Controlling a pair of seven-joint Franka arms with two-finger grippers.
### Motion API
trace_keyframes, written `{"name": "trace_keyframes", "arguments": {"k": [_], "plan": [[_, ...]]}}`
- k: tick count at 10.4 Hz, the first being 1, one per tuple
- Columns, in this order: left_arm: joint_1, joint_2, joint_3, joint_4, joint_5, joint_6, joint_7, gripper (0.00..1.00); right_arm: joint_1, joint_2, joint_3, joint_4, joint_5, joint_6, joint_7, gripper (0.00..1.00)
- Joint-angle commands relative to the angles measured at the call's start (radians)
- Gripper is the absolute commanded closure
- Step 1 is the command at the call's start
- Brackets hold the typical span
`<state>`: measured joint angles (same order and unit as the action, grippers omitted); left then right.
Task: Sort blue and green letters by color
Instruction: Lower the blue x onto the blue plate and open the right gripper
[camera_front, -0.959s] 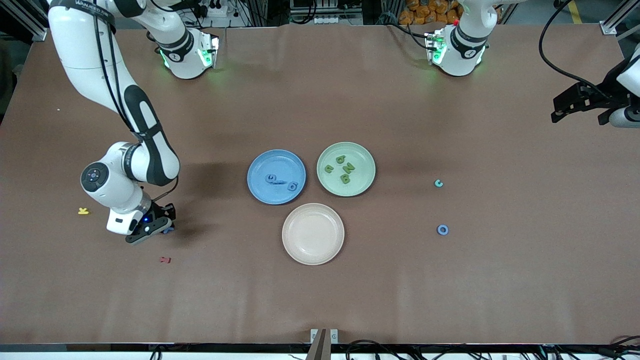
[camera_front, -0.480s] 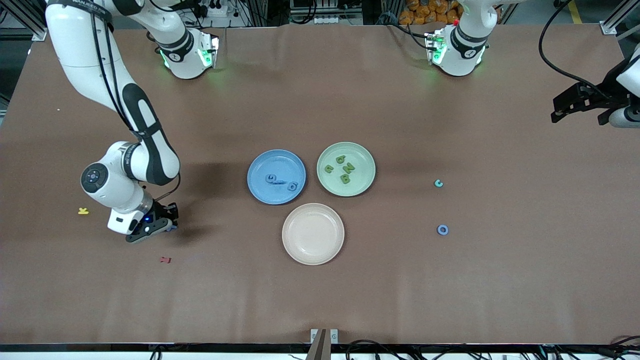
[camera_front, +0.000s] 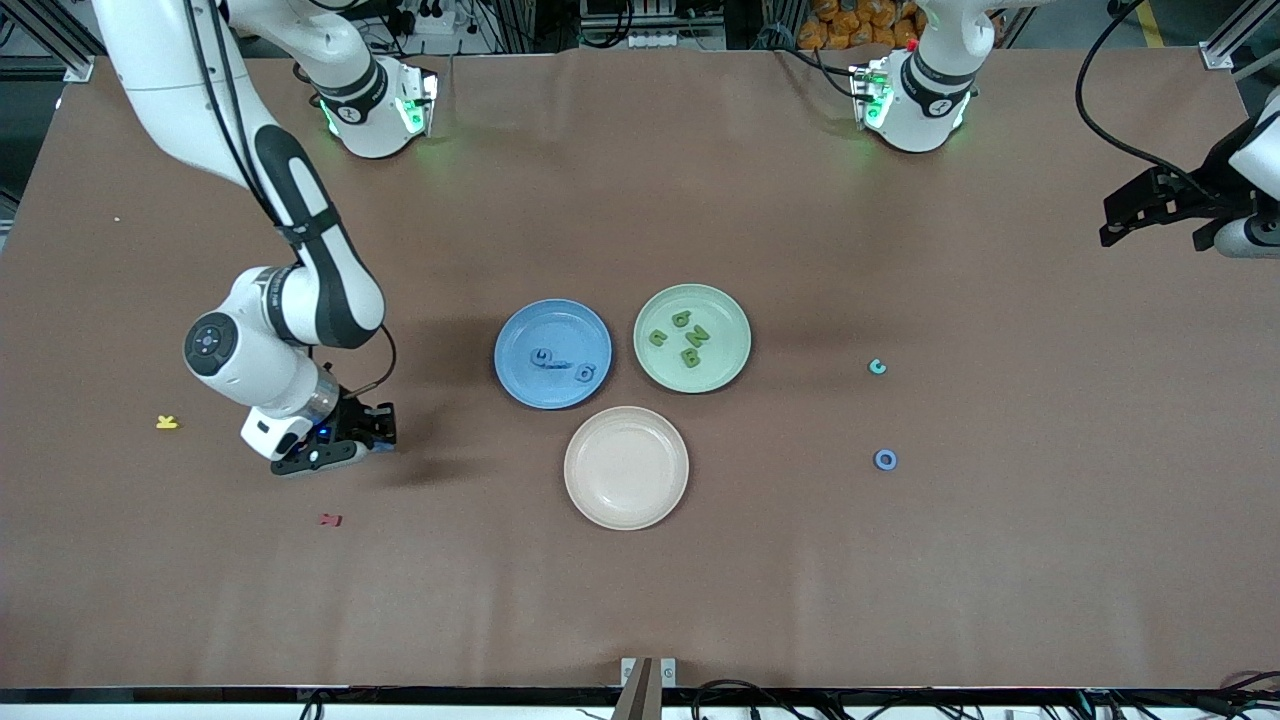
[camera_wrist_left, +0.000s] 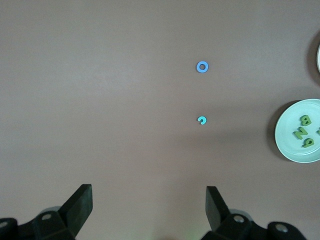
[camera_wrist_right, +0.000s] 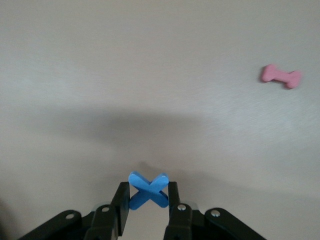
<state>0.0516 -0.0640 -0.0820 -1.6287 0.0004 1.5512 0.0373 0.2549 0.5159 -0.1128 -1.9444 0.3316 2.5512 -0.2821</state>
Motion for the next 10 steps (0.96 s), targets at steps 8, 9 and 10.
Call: {"name": "trace_keyframes", "arguments": {"k": [8,9,10], "plan": [[-0.006,-0.007,-0.042,-0.008,-0.013,-0.006,-0.039,0.00,0.402,-0.054,0.001,-0.011,-0.005,-0.091,0.609,0.19],[-0.015,0.006,-0.045,-0.002,-0.013,-0.005,-0.039,0.00,0.397,-0.054,0.001,-0.011,-0.006,-0.094,0.604,0.00],[-0.016,0.010,-0.045,0.000,-0.014,-0.005,-0.039,0.00,0.388,-0.057,-0.001,-0.010,-0.006,-0.095,0.597,0.00]]}}
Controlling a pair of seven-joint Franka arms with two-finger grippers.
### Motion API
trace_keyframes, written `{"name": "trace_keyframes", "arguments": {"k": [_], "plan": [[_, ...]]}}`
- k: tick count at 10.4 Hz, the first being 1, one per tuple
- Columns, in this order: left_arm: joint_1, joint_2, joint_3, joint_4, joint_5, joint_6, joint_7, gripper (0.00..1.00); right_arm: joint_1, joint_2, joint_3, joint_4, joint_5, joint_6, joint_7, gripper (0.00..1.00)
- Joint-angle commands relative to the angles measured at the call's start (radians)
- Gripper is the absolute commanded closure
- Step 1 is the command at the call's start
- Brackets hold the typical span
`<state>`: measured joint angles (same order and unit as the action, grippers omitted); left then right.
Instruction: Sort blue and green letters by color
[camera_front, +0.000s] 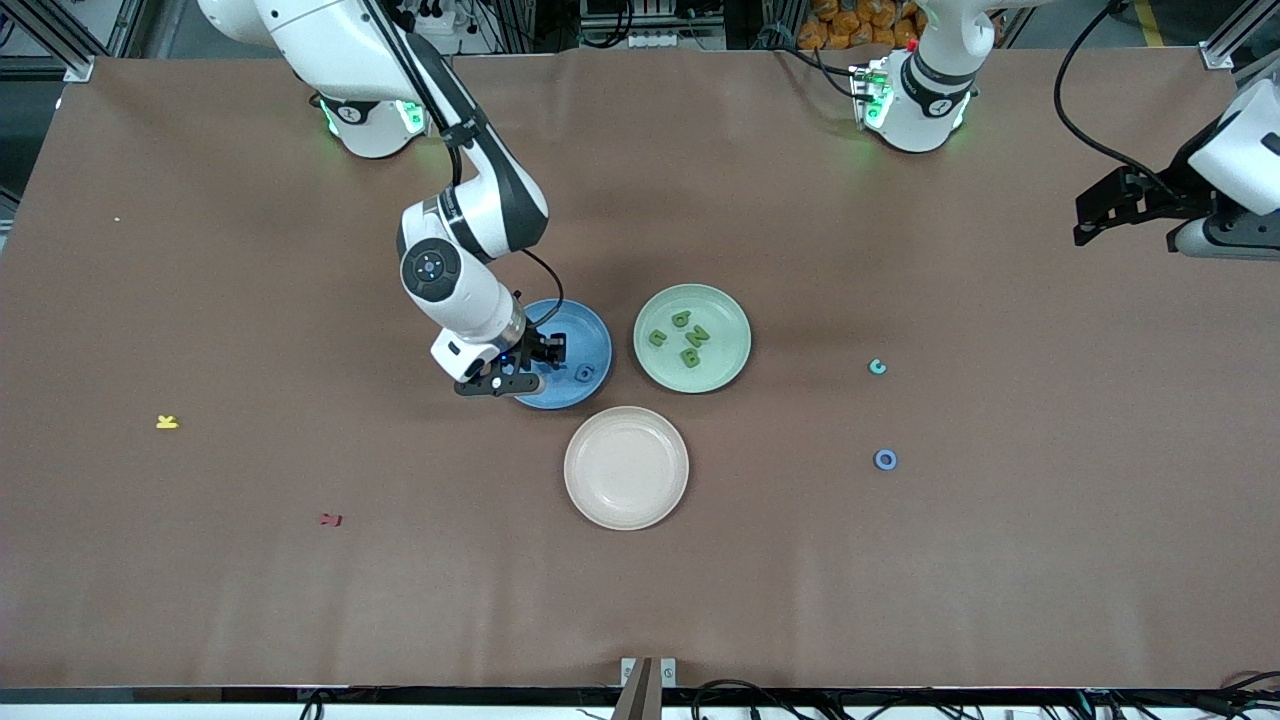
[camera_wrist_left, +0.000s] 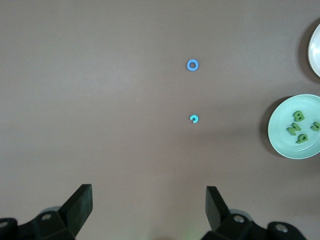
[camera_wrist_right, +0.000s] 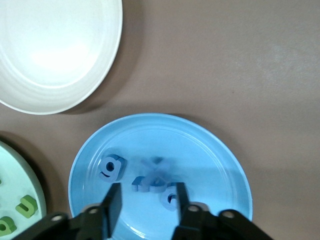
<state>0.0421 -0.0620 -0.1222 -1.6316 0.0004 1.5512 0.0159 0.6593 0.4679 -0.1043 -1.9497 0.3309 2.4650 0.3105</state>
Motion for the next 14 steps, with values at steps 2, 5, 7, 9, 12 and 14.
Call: {"name": "trace_keyframes", "arguments": {"k": [2,5,7,9,12,14], "plan": [[-0.007,0.007,-0.011,0.004,-0.013,-0.005,-0.017,0.00,-0.077,-0.015,-0.011,0.006,-0.013,-0.009,-0.028,0.00],[-0.008,0.011,-0.011,0.016,-0.008,-0.005,-0.002,0.00,-0.278,-0.018,-0.008,0.023,-0.015,-0.020,-0.267,0.00],[-0.011,0.022,-0.013,0.039,-0.007,-0.005,-0.002,0.00,-0.390,-0.021,-0.011,0.044,-0.018,-0.052,-0.396,0.00],[-0.008,0.019,-0.013,0.042,-0.005,-0.006,-0.007,0.00,-0.513,-0.032,-0.011,0.080,-0.114,-0.095,-0.517,0.00],[-0.004,0.018,-0.011,0.044,-0.005,-0.006,-0.004,0.00,-0.590,-0.115,-0.026,0.113,-0.272,-0.216,-0.524,0.00],[-0.005,0.021,-0.013,0.042,-0.005,-0.005,-0.004,0.00,-0.619,-0.167,-0.038,0.178,-0.273,-0.347,-0.522,0.00]]}}
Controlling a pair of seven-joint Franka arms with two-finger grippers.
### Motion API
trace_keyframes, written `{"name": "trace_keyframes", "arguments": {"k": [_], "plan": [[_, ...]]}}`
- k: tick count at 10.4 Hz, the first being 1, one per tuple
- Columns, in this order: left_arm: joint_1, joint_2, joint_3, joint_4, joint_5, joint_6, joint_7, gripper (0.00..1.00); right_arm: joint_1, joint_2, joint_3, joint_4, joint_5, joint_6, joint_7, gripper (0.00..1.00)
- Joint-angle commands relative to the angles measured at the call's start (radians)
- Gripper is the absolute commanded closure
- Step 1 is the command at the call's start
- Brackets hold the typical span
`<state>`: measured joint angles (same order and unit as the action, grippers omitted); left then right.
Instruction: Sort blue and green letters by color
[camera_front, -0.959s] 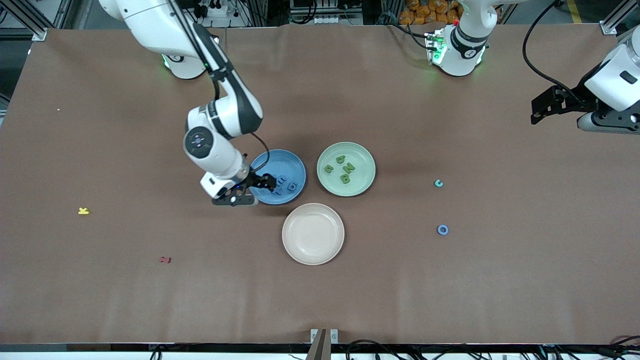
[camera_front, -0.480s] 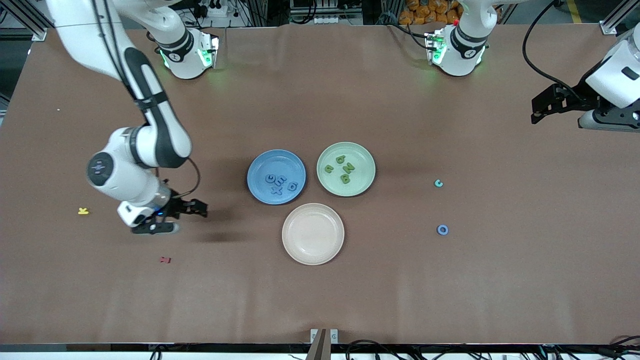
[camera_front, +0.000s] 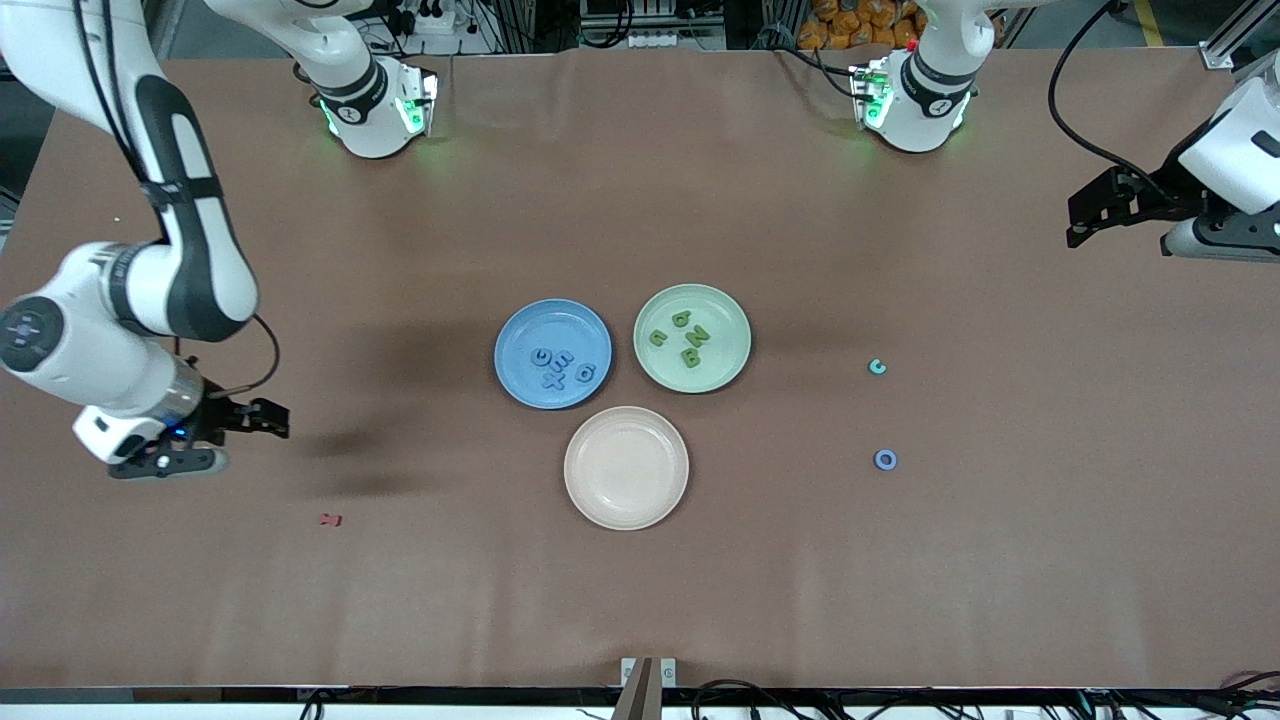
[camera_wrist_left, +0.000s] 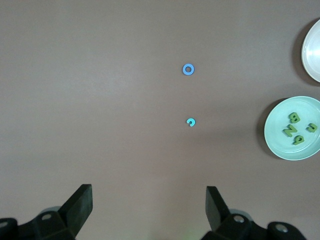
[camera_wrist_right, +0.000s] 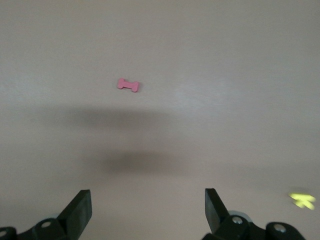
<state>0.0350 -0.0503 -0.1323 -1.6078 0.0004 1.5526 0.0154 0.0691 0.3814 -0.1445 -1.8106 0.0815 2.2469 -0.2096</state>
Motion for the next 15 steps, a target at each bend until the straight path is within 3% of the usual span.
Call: {"name": "trace_keyframes", "arguments": {"k": [1,4,7,9,12,15], "plan": [[-0.001,0.009,-0.001,0.019,-0.005,-0.008,-0.005,0.00,-0.037,-0.096,0.000,0.095,-0.023,-0.212,-0.002,0.00],[-0.001,0.007,-0.004,0.019,-0.005,-0.008,-0.003,0.00,-0.048,-0.120,-0.027,0.282,-0.025,-0.496,0.001,0.00],[-0.003,0.009,-0.003,0.020,-0.003,-0.008,-0.003,0.00,-0.061,-0.245,-0.027,0.312,-0.020,-0.614,0.001,0.00],[-0.003,0.009,-0.003,0.020,-0.003,-0.008,-0.002,0.00,-0.057,-0.257,-0.037,0.438,-0.012,-0.804,0.059,0.00],[-0.003,0.009,-0.003,0.022,0.016,-0.008,0.000,0.00,-0.046,-0.343,-0.024,0.419,-0.008,-0.851,0.114,0.00],[-0.006,0.032,-0.003,0.061,0.016,-0.008,0.000,0.00,-0.023,-0.341,-0.026,0.335,-0.011,-0.721,0.114,0.00]]}}
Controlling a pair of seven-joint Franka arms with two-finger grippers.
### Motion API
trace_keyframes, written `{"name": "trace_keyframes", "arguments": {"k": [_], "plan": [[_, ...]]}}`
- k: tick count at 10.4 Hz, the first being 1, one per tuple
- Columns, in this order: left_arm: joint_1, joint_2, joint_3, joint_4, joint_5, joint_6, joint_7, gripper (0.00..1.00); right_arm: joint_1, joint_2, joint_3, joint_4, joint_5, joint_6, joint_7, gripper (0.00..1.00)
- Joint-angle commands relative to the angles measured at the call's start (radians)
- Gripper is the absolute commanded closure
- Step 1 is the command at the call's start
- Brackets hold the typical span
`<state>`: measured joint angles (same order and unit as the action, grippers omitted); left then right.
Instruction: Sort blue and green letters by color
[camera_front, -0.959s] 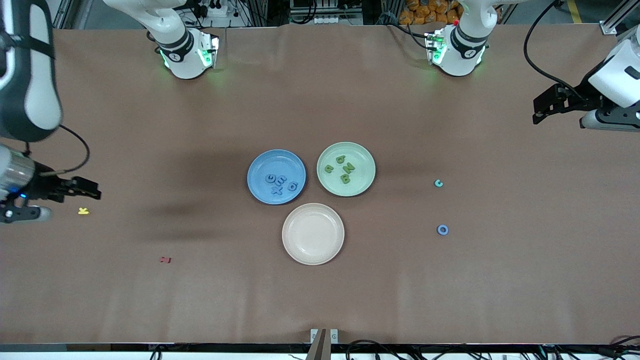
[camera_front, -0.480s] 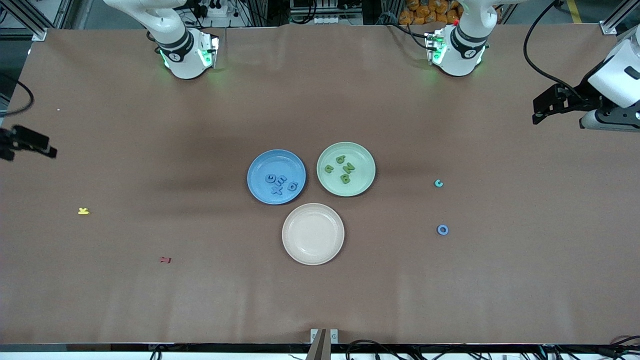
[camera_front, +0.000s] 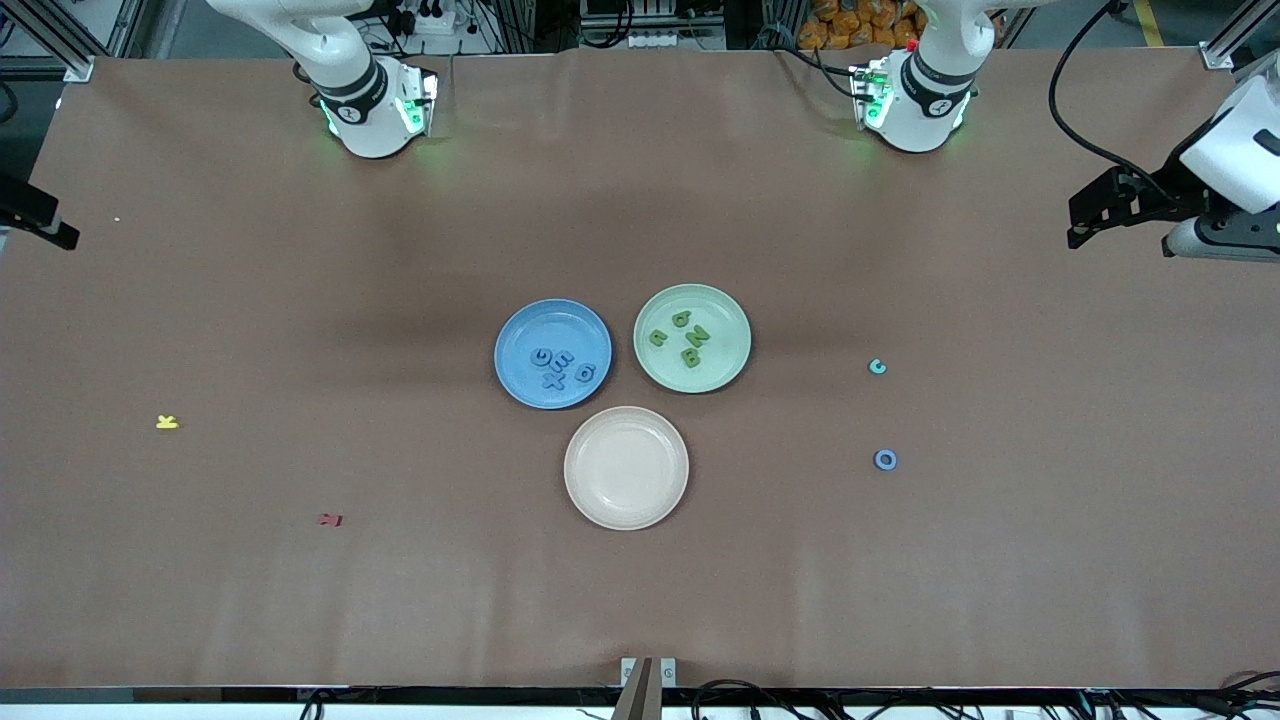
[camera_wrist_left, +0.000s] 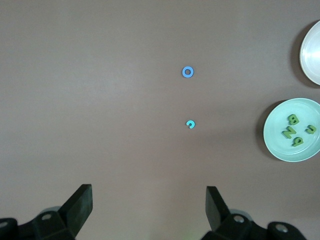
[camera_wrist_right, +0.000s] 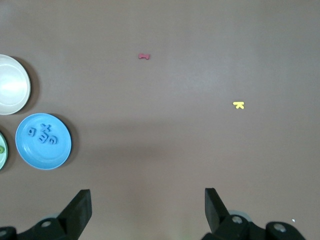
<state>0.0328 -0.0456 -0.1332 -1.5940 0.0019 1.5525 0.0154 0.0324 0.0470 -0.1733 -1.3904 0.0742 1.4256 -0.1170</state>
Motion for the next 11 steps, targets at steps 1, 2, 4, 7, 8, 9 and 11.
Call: {"name": "trace_keyframes", "arguments": {"k": [1,2,4,7,8,9,11], "plan": [[-0.004,0.027,-0.002,0.048,0.015,-0.008,0.000,0.00,0.014,-0.007,0.003,-0.108,-0.005,0.122,0.022,0.00],[-0.004,0.027,-0.002,0.048,0.015,-0.008,0.000,0.00,0.018,-0.006,0.003,-0.107,-0.008,0.121,0.022,0.00],[-0.004,0.029,-0.002,0.048,0.015,-0.008,0.000,0.00,0.024,-0.006,0.000,-0.101,-0.010,0.113,0.022,0.00],[-0.002,0.032,0.000,0.048,0.015,-0.008,0.000,0.00,0.023,-0.003,0.001,-0.093,-0.013,0.113,0.020,0.00],[-0.001,0.033,0.000,0.048,0.015,-0.008,0.000,0.00,0.023,-0.003,0.003,-0.093,-0.014,0.113,0.020,0.00],[-0.001,0.033,0.000,0.048,0.016,-0.008,0.000,0.00,0.021,-0.003,0.005,-0.093,-0.014,0.114,0.020,0.00],[-0.002,0.033,0.000,0.048,0.016,-0.008,0.000,0.00,0.024,-0.001,0.006,-0.090,-0.014,0.121,0.020,0.00]]}}
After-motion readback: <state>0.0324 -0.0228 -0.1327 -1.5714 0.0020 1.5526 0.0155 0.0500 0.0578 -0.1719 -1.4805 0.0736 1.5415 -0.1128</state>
